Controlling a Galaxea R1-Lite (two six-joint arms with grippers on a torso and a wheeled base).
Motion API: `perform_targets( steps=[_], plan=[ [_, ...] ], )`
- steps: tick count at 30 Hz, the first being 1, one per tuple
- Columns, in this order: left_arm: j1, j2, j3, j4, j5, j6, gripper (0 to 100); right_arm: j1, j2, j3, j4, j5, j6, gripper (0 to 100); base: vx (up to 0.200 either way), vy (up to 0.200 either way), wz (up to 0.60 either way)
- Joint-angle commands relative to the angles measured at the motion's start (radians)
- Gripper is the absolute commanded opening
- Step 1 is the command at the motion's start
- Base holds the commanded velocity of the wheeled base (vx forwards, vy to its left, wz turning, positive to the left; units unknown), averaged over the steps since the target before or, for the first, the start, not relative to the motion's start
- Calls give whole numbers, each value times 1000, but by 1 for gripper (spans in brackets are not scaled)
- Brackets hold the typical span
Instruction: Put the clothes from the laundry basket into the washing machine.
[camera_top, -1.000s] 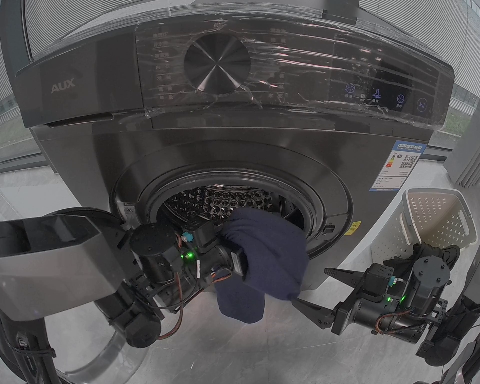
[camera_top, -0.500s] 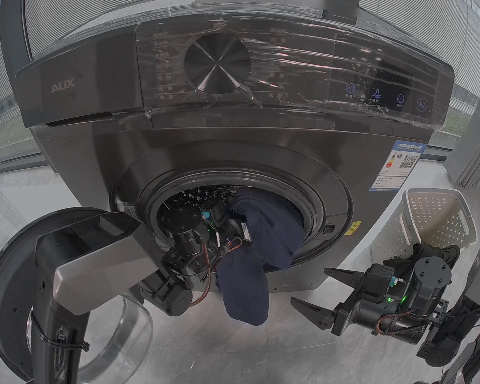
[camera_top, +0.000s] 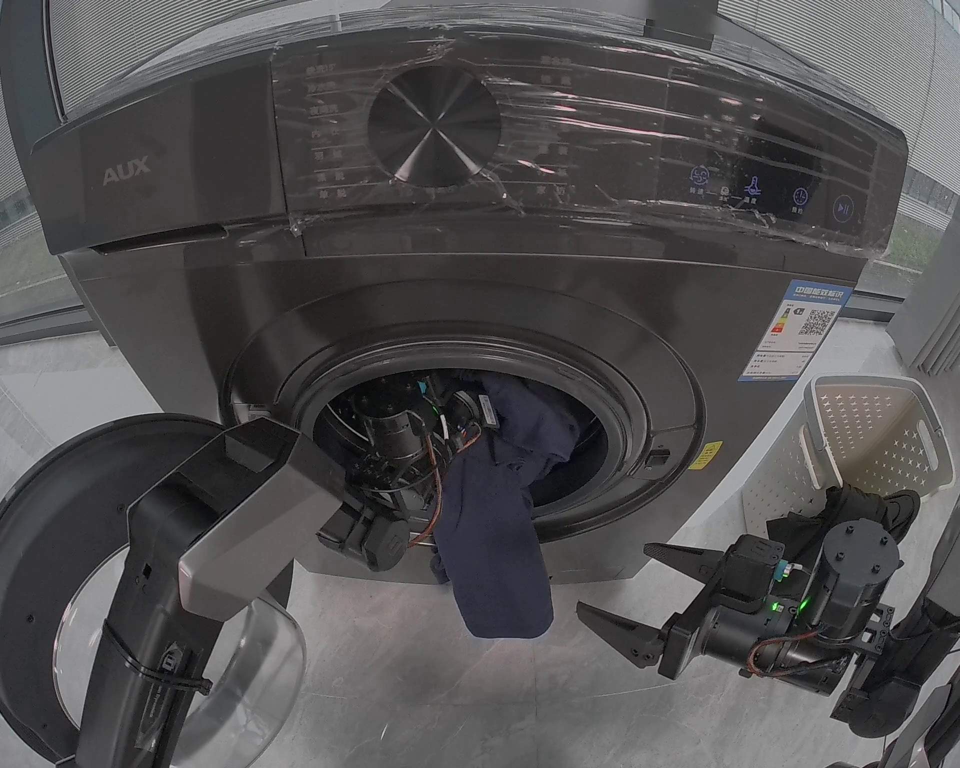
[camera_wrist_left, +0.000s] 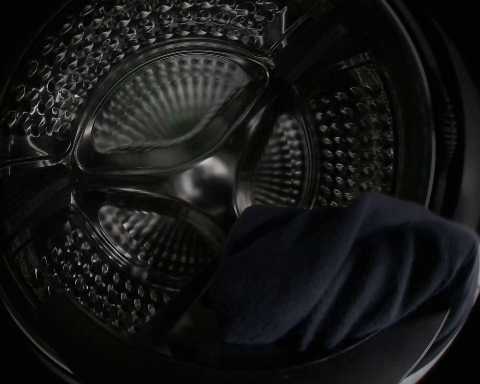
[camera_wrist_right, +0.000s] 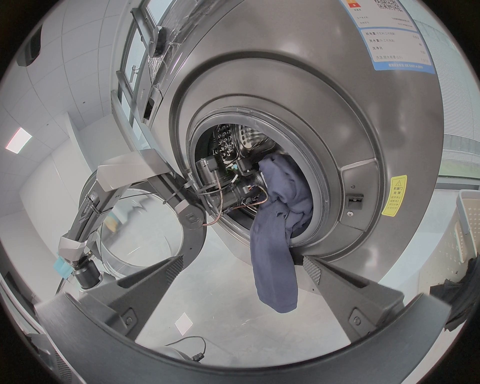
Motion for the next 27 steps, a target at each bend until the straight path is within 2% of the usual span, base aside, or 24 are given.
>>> perform_targets(
  steps=[1, 8, 11, 14, 15, 19, 23, 25, 26, 27],
  plan=[
    [25, 90, -178, 73, 45, 3, 0, 2, 11, 1, 1, -2, 0, 100, 0, 0, 0],
    [15, 117, -299, 121, 60, 3, 0, 4, 14, 1, -1, -2, 0, 100, 0, 0, 0],
    [14, 142, -390, 141, 91, 1, 0, 4, 15, 1, 1, -2, 0, 100, 0, 0, 0],
    [15, 144, -406, 144, 96, 1, 0, 5, 22, -1, -1, -3, 0, 100, 0, 0, 0],
    [15, 144, -406, 144, 96, 1, 100, 5, 22, -1, -1, -3, 0, 100, 0, 0, 0],
    [9, 121, -351, 147, 99, -10, 100, 4, 20, -1, -1, -3, 0, 100, 0, 0, 0],
    [-9, 30, -153, 159, 97, -7, 100, 4, 20, -1, -1, -3, 0, 100, 0, 0, 0],
    [-12, 18, -126, 162, 97, -5, 100, 4, 20, -1, -1, -3, 0, 100, 0, 0, 0],
    [-20, -10, -51, 165, 97, 1, 100, 4, 22, -1, -1, -3, 0, 100, 0, 0, 0],
    [-21, -16, -34, 165, 97, 6, 100, 4, 22, -1, -1, -2, 0, 100, 0, 0, 0]
  ],
)
